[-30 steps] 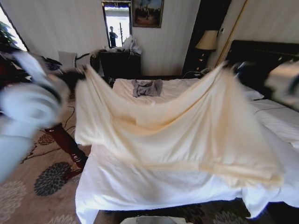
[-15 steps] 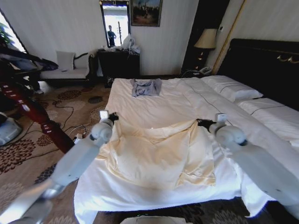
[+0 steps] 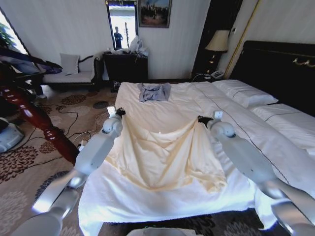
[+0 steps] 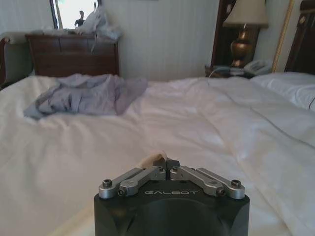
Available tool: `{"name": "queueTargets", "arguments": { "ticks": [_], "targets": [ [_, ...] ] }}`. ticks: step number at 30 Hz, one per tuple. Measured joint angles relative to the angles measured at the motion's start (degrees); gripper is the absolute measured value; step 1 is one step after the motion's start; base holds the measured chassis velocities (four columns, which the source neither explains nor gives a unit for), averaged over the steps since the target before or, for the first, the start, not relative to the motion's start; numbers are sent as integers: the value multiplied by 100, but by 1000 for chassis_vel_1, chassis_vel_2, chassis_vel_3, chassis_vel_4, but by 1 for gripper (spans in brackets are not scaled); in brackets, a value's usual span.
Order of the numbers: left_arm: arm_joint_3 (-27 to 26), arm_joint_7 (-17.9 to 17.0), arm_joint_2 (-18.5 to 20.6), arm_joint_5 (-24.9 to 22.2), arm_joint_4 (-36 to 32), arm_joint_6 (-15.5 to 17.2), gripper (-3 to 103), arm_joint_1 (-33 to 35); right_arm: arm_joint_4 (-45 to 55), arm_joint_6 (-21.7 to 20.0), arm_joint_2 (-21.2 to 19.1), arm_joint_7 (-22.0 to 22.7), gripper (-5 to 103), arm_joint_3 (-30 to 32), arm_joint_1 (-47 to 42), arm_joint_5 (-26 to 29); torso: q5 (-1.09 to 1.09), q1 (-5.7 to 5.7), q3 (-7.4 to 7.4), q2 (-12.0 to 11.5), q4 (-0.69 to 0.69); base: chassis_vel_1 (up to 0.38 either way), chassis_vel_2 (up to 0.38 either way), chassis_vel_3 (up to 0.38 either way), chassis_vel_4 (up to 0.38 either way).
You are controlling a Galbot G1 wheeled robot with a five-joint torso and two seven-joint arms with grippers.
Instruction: Pick up the clothes from the bed and hang them on the clothes hanger.
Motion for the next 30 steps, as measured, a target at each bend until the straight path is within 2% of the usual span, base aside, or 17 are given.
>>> {"name": "queueTargets", "arguments": {
  "ticks": [3, 9, 10, 11, 12, 13, 16, 17, 19, 20, 21, 22, 25, 26, 27, 28, 30],
  "targets": [
    [-50, 37, -270, 151, 537, -44, 2, -126, -479, 122, 211, -34, 0, -27, 294, -154, 1, -1, 0, 0, 0, 0, 0, 0, 0],
    [-48, 46, -402, 216, 682, 120, -1, -49, -666, 73, 210, -189, -1, -226, 342, -297, 2, 1, 0, 0, -4, 0, 0, 0, 0],
    [-41, 41, -342, 197, 599, 213, 2, 19, -612, 15, 166, -243, -1, -257, 288, -306, 1, 1, 0, 0, -4, 0, 0, 0, 0],
    [-30, 41, -266, 185, 483, 278, 7, 100, -552, -40, 118, -295, 9, -291, 231, -321, 1, 1, 0, -1, -4, 0, 0, 0, 0],
    [-21, 30, -171, 175, 336, 335, 7, 186, -478, -88, 59, -340, 9, -326, 157, -340, 1, 0, 0, -1, -3, 0, 0, 0, 0],
    [-18, -27, -15, 154, 96, 433, 18, 315, -337, -178, -45, -405, 20, -386, 29, -336, 2, -2, -1, 0, -2, 0, 0, 0, 0],
    [-19, -139, 157, 62, -172, 559, 23, 424, -113, -302, -184, -447, 20, -410, -127, -180, 1, -3, -1, 0, 0, 0, 0, 0, 0],
    [-19, -170, 233, -9, -315, 622, 28, 466, 5, -338, -250, -447, 31, -404, -200, -71, 0, -2, -1, 0, 1, 0, 0, 0, 0],
    [-19, -239, 417, -170, -637, 747, 34, 553, 298, -453, -427, -470, 31, -290, -427, 131, 2, -2, -2, 0, 1, 0, 0, 0, 0],
    [-18, -261, 474, -222, -742, 785, 39, 585, 390, -488, -501, -496, 42, -236, -501, 168, 3, -2, -1, 0, 1, 0, 0, 0, 0],
    [-9, -287, 570, -304, -913, 858, 45, 642, 546, -528, -654, -547, 42, -113, -638, 204, 3, -2, -2, 0, 0, 0, 0, 0, 0],
    [-7, -311, 651, -338, -1023, 896, 50, 693, 676, -550, -796, -580, 53, 10, -754, 227, 0, -2, -2, 0, -3, 0, 0, 0, 0],
    [-31, -341, 717, -334, -1085, 895, 56, 757, 817, -581, -971, -593, 53, 200, -924, 257, 1, -3, -2, 0, -4, 0, 0, 0, 0],
    [-59, -373, 762, -346, -1153, 893, 61, 815, 924, -605, -1105, -606, 64, 329, -1035, 278, 3, -3, -2, 0, -4, 0, 0, 0, 0],
    [-74, -389, 797, -367, -1210, 893, 61, 853, 1005, -618, -1193, -619, 64, 407, -1107, 283, 3, -2, -2, 0, -3, 0, 0, 0, 0],
    [-127, -424, 952, -421, -1438, 887, 72, 1022, 1289, -638, -1443, -680, 76, 607, -1350, 269, -1, -2, -2, 1, -5, 0, 0, 0, 0],
    [-215, -426, 1278, -501, -1965, 886, 77, 1410, 1716, -642, -1702, -693, 76, 825, -1716, 198, 0, -1, -2, 0, -5, 0, 0, 0, 0]
  ]
}}
